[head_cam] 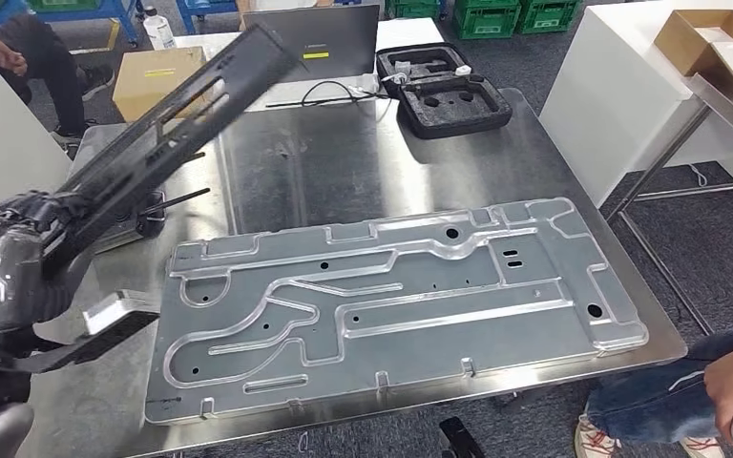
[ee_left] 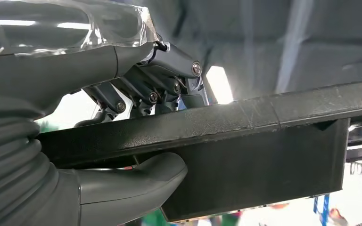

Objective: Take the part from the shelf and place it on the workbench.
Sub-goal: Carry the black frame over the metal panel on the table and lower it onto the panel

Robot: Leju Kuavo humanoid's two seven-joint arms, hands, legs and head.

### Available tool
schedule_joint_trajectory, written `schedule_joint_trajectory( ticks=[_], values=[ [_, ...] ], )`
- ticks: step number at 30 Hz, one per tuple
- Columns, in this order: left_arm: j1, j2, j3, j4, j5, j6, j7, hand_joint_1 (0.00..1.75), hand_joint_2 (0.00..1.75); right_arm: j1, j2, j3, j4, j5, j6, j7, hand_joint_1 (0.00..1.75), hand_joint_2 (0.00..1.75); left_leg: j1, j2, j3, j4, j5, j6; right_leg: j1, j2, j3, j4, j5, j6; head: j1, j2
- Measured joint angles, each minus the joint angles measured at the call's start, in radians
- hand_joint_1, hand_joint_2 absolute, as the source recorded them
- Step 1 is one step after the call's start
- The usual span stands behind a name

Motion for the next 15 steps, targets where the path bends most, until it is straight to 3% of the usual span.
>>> schedule_joint_trajectory(
  ticks=[5, 11, 15],
  values=[
    [-0.079, 0.000, -0.101, 0.018, -0.234, -0.053, -0.050, 1.75, 1.75, -0.009, 0.017, 0.019, 0.000, 0.014, 0.010, 0.007, 0.00, 0.00, 0.000, 0.001, 0.001, 0.000, 0.002, 0.003, 0.000, 0.000, 0.000, -0.001, 0.004, 0.013, 0.000, 0.000],
    [-0.128, 0.000, -0.202, 0.033, -0.311, -0.054, -0.087, 1.75, 1.75, -0.013, 0.034, 0.037, 0.000, 0.019, 0.018, 0.009, 0.00, 0.00, 0.003, 0.001, 0.004, -0.003, 0.006, -0.002, 0.002, 0.000, 0.001, 0.000, 0.005, 0.013, 0.000, 0.000],
    [-0.143, -0.002, -0.243, 0.041, -0.260, -0.068, -0.090, 0.00, 1.75, -0.014, 0.036, 0.045, 0.000, 0.019, 0.021, 0.009, 0.00, 0.00, 0.003, 0.001, 0.007, -0.006, 0.007, -0.004, 0.002, 0.000, 0.002, 0.000, 0.005, 0.013, 0.000, 0.000]
  ],
)
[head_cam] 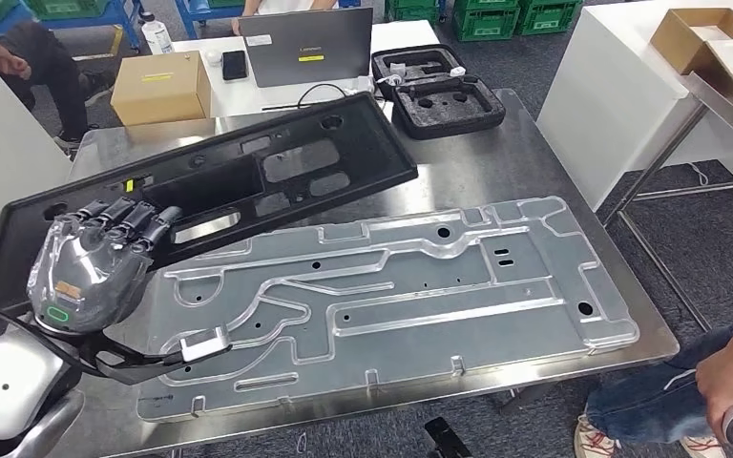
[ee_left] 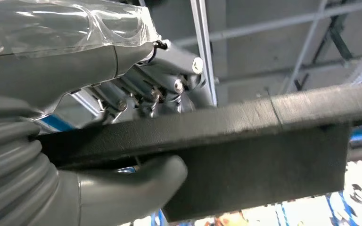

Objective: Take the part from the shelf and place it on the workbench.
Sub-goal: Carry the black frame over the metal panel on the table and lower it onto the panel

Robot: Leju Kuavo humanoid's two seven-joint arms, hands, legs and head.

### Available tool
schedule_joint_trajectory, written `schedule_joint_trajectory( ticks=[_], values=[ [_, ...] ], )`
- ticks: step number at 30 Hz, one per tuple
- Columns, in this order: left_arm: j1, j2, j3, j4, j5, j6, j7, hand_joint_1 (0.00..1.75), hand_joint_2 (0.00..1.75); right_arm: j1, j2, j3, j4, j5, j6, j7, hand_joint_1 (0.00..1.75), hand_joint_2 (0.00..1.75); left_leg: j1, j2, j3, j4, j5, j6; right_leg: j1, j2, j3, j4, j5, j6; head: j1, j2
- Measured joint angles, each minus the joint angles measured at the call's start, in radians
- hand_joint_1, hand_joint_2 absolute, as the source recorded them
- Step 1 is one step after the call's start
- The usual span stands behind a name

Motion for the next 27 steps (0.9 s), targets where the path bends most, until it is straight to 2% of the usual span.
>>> schedule_joint_trajectory(
  ticks=[3, 7, 14, 27],
  values=[
    [-0.007, -0.005, -0.025, 0.011, 0.074, -0.015, 0.005, 0.00, 1.75, 0.000, 0.003, 0.002, 0.000, -0.004, 0.001, -0.001, 0.00, 0.00, 0.000, 0.000, 0.002, -0.002, 0.000, 0.000, 0.000, 0.000, 0.001, 0.000, 0.000, 0.000, 0.000, 0.000],
    [-0.006, -0.019, -0.044, 0.040, 0.230, -0.012, 0.034, 0.00, 0.00, 0.000, 0.006, 0.008, 0.000, -0.012, 0.000, -0.002, 0.00, 0.00, 0.000, 0.001, 0.003, -0.004, 0.000, -0.001, 0.000, 0.001, 0.000, 0.000, 0.000, 0.000, 0.000, 0.000],
    [0.005, -0.035, -0.057, 0.090, 0.327, 0.023, 0.069, 0.00, 0.00, 0.000, 0.010, 0.009, 0.000, -0.025, -0.001, -0.006, 0.00, 0.00, 0.001, 0.001, 0.003, -0.005, 0.001, -0.001, 0.001, 0.000, 0.001, 0.000, 0.000, 0.000, 0.000, 0.000],
    [0.031, -0.035, -0.026, 0.115, 0.293, 0.120, 0.138, 0.00, 0.00, 0.005, 0.013, 0.009, 0.000, -0.038, -0.011, -0.010, 0.00, 0.00, -0.002, 0.000, 0.003, -0.004, 0.000, -0.001, -0.002, 0.000, 0.002, -0.001, 0.000, 0.000, 0.000, 0.000]
  ],
)
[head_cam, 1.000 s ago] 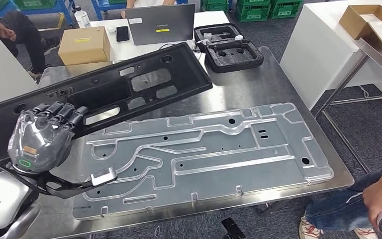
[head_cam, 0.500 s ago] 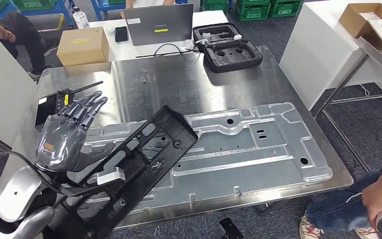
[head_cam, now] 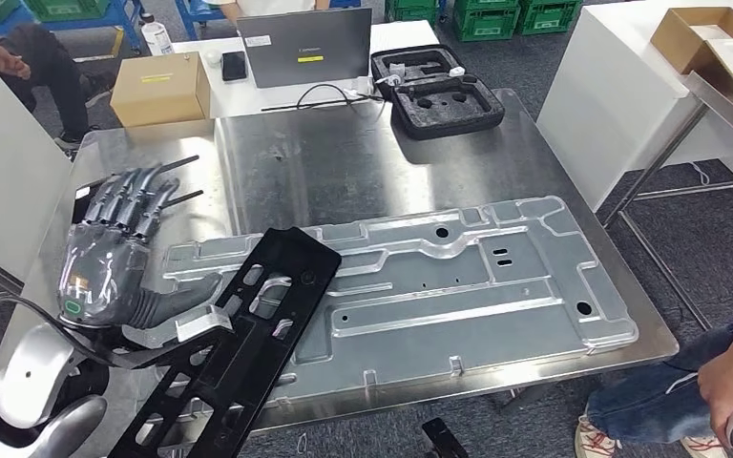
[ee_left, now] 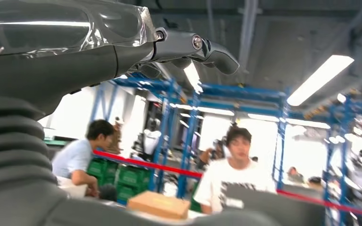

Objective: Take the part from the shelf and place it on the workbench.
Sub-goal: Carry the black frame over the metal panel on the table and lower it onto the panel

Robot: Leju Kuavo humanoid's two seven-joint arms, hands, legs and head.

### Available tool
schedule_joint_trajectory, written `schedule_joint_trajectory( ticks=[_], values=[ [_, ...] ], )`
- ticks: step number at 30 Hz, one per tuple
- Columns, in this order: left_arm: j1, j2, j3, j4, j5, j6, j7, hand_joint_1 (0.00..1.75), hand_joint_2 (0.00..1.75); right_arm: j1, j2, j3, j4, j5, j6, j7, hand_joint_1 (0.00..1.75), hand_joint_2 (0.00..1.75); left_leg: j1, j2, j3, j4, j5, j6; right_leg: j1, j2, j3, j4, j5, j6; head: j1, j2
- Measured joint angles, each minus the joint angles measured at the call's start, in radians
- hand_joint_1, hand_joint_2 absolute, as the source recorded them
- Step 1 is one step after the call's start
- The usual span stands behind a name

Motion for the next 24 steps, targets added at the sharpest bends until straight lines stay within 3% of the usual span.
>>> schedule_joint_trajectory(
  ticks=[5, 7, 9, 11, 13, 14, 15, 16, 18, 19, 20, 23, 24],
  values=[
    [0.019, 0.014, 0.053, -0.012, -0.020, 0.017, 0.033, 0.00, 0.00, 0.005, 0.000, 0.000, 0.000, -0.009, -0.007, -0.005, 0.00, 0.00, -0.005, 0.000, 0.000, 0.001, -0.003, 0.005, -0.005, -0.001, 0.001, -0.001, 0.000, 0.004, 0.000, 0.000],
    [0.029, 0.023, 0.077, -0.022, -0.027, 0.024, 0.042, 0.00, 0.00, 0.007, 0.000, 0.000, 0.000, -0.011, -0.008, -0.006, 0.00, 0.00, -0.007, 0.000, 0.001, -0.001, 0.000, 0.011, -0.008, -0.001, 0.002, -0.002, 0.002, 0.009, 0.000, 0.000],
    [0.040, 0.031, 0.102, -0.033, -0.034, 0.030, 0.050, 0.00, 0.00, 0.008, -0.001, 0.000, 0.001, -0.014, -0.010, -0.006, 0.00, 0.00, -0.002, 0.003, 0.007, -0.014, 0.009, 0.022, -0.009, -0.002, -0.003, 0.014, -0.014, 0.015, 0.000, 0.000],
    [0.053, 0.034, 0.125, -0.042, -0.036, 0.038, 0.053, 0.00, 0.00, 0.010, -0.003, 0.000, 0.001, -0.016, -0.011, -0.007, 0.00, 0.00, 0.004, 0.006, 0.012, -0.024, 0.016, 0.030, -0.010, -0.005, -0.041, 0.104, -0.072, 0.021, 0.001, 0.000],
    [0.068, 0.035, 0.142, -0.046, -0.037, 0.044, 0.053, 0.00, 0.00, 0.013, -0.005, 0.000, 0.001, -0.017, -0.012, -0.007, 0.00, 0.00, 0.004, 0.007, 0.010, -0.025, 0.018, 0.030, -0.013, -0.005, -0.104, 0.243, -0.135, 0.028, 0.002, 0.000],
    [0.077, 0.035, 0.149, -0.047, -0.036, 0.046, 0.054, 0.00, 0.00, 0.015, -0.006, 0.000, 0.002, -0.017, -0.012, -0.007, 0.00, 0.00, 0.006, 0.007, 0.009, -0.025, 0.019, 0.028, -0.016, -0.006, -0.124, 0.287, -0.144, 0.031, 0.002, 0.000],
    [0.084, 0.035, 0.156, -0.047, -0.035, 0.048, 0.055, 0.00, 0.00, 0.017, -0.008, 0.000, 0.002, -0.018, -0.012, -0.007, 0.00, 0.00, 0.008, 0.007, 0.008, -0.024, 0.021, 0.026, -0.020, -0.006, -0.126, 0.293, -0.133, 0.035, 0.002, 0.000],
    [0.091, 0.035, 0.163, -0.047, -0.033, 0.050, 0.055, 0.00, 0.00, 0.019, -0.009, 0.000, 0.002, -0.018, -0.012, -0.007, 0.00, 0.00, 0.012, 0.006, 0.007, -0.023, 0.022, 0.022, -0.024, -0.007, -0.107, 0.257, -0.104, 0.040, 0.002, 0.000],
    [0.100, 0.035, 0.177, -0.049, -0.031, 0.056, 0.056, 0.00, 0.00, 0.019, -0.012, 0.000, 0.002, -0.018, -0.013, -0.007, 0.00, 0.00, 0.019, 0.004, 0.002, -0.017, 0.025, 0.009, -0.031, -0.007, -0.035, 0.114, -0.037, 0.051, 0.002, 0.000],
    [0.103, 0.036, 0.184, -0.051, -0.030, 0.059, 0.056, 0.00, 0.00, 0.019, -0.012, 0.000, 0.002, -0.018, -0.013, -0.007, 0.00, 0.00, 0.020, 0.003, -0.001, -0.014, 0.027, 0.001, -0.033, -0.003, -0.012, 0.063, -0.013, 0.049, 0.002, 0.000],
    [0.106, 0.036, 0.190, -0.052, -0.030, 0.063, 0.055, 0.00, 0.00, 0.019, -0.013, 0.000, 0.002, -0.018, -0.013, -0.006, 0.00, 0.00, 0.019, 0.002, -0.006, -0.010, 0.029, -0.008, -0.033, 0.001, -0.001, 0.033, -0.005, 0.045, 0.003, 0.000],
    [0.118, 0.040, 0.208, -0.054, -0.029, 0.074, 0.054, 0.00, 0.00, 0.017, -0.015, 0.000, 0.003, -0.018, -0.014, -0.006, 0.00, 0.00, 0.021, 0.000, -0.017, -0.007, 0.040, -0.029, -0.031, 0.006, -0.019, 0.032, 0.001, 0.014, 0.002, 0.000],
    [0.123, 0.041, 0.213, -0.054, -0.029, 0.077, 0.055, 0.00, 0.00, 0.016, -0.015, 0.000, 0.003, -0.018, -0.014, -0.005, 0.00, 0.00, 0.023, 0.001, -0.025, 0.002, 0.028, -0.034, -0.029, 0.005, -0.027, 0.033, 0.007, 0.003, 0.002, 0.000]
  ],
)
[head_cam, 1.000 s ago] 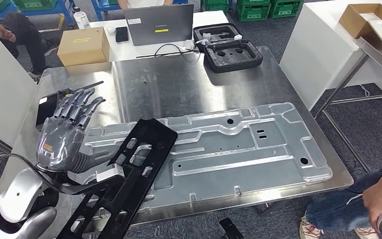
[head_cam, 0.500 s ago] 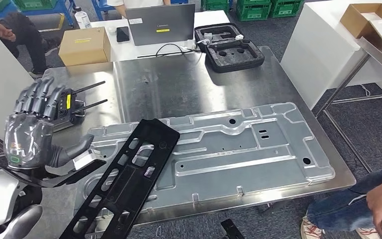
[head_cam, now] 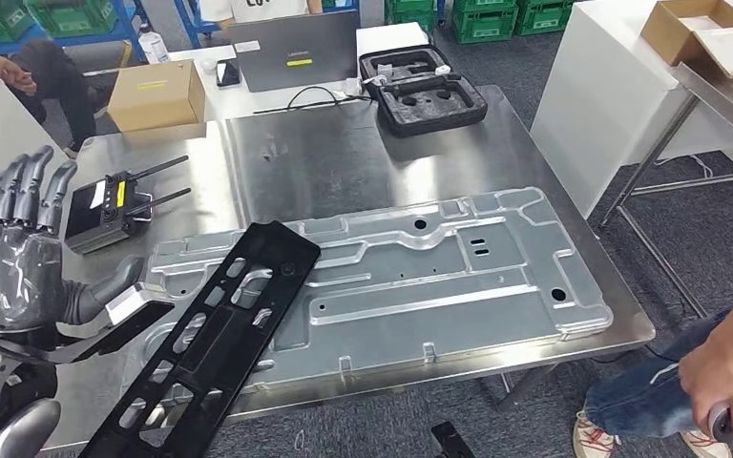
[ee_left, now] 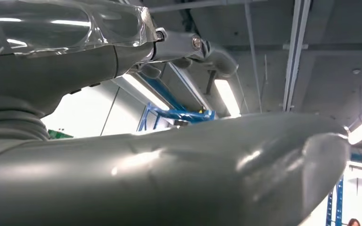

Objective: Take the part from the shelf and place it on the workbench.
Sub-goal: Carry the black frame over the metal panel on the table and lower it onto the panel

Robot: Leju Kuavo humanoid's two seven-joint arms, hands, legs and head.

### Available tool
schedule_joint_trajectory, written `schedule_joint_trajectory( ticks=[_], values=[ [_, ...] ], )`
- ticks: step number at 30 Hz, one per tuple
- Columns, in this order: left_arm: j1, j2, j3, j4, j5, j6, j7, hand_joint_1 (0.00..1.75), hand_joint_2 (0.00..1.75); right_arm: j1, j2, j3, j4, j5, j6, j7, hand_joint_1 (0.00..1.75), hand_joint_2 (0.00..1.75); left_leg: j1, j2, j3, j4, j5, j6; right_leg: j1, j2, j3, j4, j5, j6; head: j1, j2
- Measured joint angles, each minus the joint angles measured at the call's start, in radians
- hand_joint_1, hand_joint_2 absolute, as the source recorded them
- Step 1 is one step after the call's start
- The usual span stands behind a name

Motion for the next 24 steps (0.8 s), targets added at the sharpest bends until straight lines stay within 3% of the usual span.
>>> schedule_joint_trajectory(
  ticks=[2, 4, 5, 6, 7, 10, 12, 14, 15, 17, 19, 20, 21, 22, 24],
  values=[
    [0.009, 0.003, 0.010, 0.000, 0.002, 0.005, 0.001, 0.00, 0.00, 0.000, 0.000, 0.000, 0.000, 0.001, 0.000, 0.001, 0.00, 0.00, 0.002, 0.001, -0.032, 0.080, -0.071, -0.004, 0.003, -0.003, -0.018, -0.001, 0.016, -0.018, 0.000, 0.000],
    [0.015, 0.004, 0.019, 0.000, 0.005, 0.008, 0.002, 0.00, 0.00, 0.002, -0.001, 0.000, 0.001, 0.001, 0.000, 0.002, 0.00, 0.00, -0.002, 0.001, -0.076, 0.227, -0.165, -0.004, 0.009, -0.006, -0.039, 0.000, 0.031, -0.027, 0.000, 0.000],
    [0.019, 0.004, 0.023, 0.000, 0.007, 0.009, 0.002, 0.00, 0.00, 0.003, -0.001, 0.000, 0.002, 0.001, 0.000, 0.002, 0.00, 0.00, -0.004, 0.002, -0.087, 0.283, -0.191, -0.002, 0.014, -0.007, -0.049, 0.000, 0.039, -0.030, 0.000, 0.000],
    [0.023, 0.004, 0.026, 0.000, 0.008, 0.010, 0.002, 0.00, 0.00, 0.003, -0.001, 0.000, 0.002, 0.001, 0.000, 0.002, 0.00, 0.00, -0.006, 0.002, -0.081, 0.305, -0.197, 0.001, 0.018, -0.007, -0.059, 0.001, 0.046, -0.032, 0.000, 0.000],
    [0.025, 0.004, 0.029, 0.000, 0.009, 0.011, 0.002, 0.00, 0.00, 0.004, -0.001, 0.000, 0.002, 0.001, 0.000, 0.003, 0.00, 0.00, -0.009, 0.002, -0.054, 0.283, -0.184, 0.008, 0.022, -0.007, -0.067, 0.001, 0.053, -0.033, 0.000, 0.000],
    [0.025, 0.006, 0.039, 0.000, 0.009, 0.017, 0.001, 0.00, 0.00, 0.003, 0.000, 0.000, 0.003, 0.002, 0.000, 0.003, 0.00, 0.00, -0.026, 0.003, 0.094, 0.071, -0.131, 0.037, 0.030, -0.007, -0.085, 0.001, 0.072, -0.031, 0.000, 0.000],
    [0.026, 0.008, 0.047, 0.000, 0.010, 0.019, -0.001, 0.00, 0.00, 0.003, -0.001, 0.001, 0.003, 0.005, 0.000, 0.005, 0.00, 0.00, -0.037, 0.005, 0.138, -0.010, -0.123, 0.044, 0.030, -0.008, -0.089, -0.001, 0.086, -0.023, 0.000, 0.000],
    [0.029, 0.009, 0.053, 0.000, 0.013, 0.021, -0.003, 0.00, 0.00, 0.003, -0.004, 0.001, 0.003, 0.007, 0.000, 0.010, 0.00, 0.00, -0.038, 0.004, 0.133, -0.020, -0.109, 0.047, 0.030, -0.010, -0.091, -0.007, 0.098, -0.011, 0.000, 0.000],
    [0.030, 0.010, 0.055, 0.000, 0.015, 0.022, -0.004, 0.00, 0.00, 0.003, -0.006, 0.001, 0.003, 0.008, 0.000, 0.012, 0.00, 0.00, -0.037, 0.005, 0.130, -0.026, -0.099, 0.052, 0.029, -0.010, -0.095, -0.003, 0.092, -0.004, 0.001, 0.000],
    [0.032, 0.010, 0.057, -0.001, 0.019, 0.023, -0.008, 0.00, 0.00, 0.003, -0.011, 0.003, 0.003, 0.009, 0.000, 0.017, 0.00, 0.00, -0.030, 0.007, 0.117, -0.037, -0.074, 0.062, 0.029, -0.011, -0.117, 0.056, 0.027, 0.008, 0.003, 0.000],
    [0.036, 0.010, 0.059, 0.000, 0.023, 0.024, -0.011, 0.00, 0.00, 0.002, -0.017, 0.006, 0.003, 0.014, -0.001, 0.024, 0.00, 0.00, -0.030, 0.008, 0.094, -0.037, -0.054, 0.067, 0.025, -0.011, -0.156, 0.186, -0.069, 0.017, 0.005, 0.000],
    [0.039, 0.010, 0.059, 0.000, 0.024, 0.024, -0.012, 0.00, 0.00, 0.002, -0.021, 0.007, 0.003, 0.019, -0.003, 0.029, 0.00, 0.00, -0.030, 0.009, 0.082, -0.036, -0.046, 0.066, 0.024, -0.011, -0.170, 0.248, -0.095, 0.021, 0.005, 0.000],
    [0.040, 0.010, 0.059, 0.000, 0.026, 0.024, -0.013, 0.00, 0.00, 0.002, -0.025, 0.009, 0.003, 0.024, -0.005, 0.033, 0.00, 0.00, -0.030, 0.009, 0.071, -0.036, -0.037, 0.065, 0.023, -0.012, -0.171, 0.282, -0.099, 0.023, 0.005, 0.000],
    [0.041, 0.010, 0.059, 0.000, 0.027, 0.024, -0.015, 0.00, 0.00, 0.002, -0.031, 0.011, 0.003, 0.028, -0.008, 0.036, 0.00, 0.00, -0.030, 0.009, 0.060, -0.035, -0.029, 0.063, 0.022, -0.012, -0.151, 0.276, -0.083, 0.025, 0.005, 0.000],
    [0.042, 0.010, 0.060, 0.000, 0.028, 0.026, -0.018, 0.00, 0.00, -0.002, -0.045, 0.015, 0.003, 0.032, -0.014, 0.040, 0.00, 0.00, -0.028, 0.009, 0.044, -0.032, -0.015, 0.057, 0.020, -0.013, -0.057, 0.154, -0.032, 0.024, 0.005, 0.000]
  ],
)
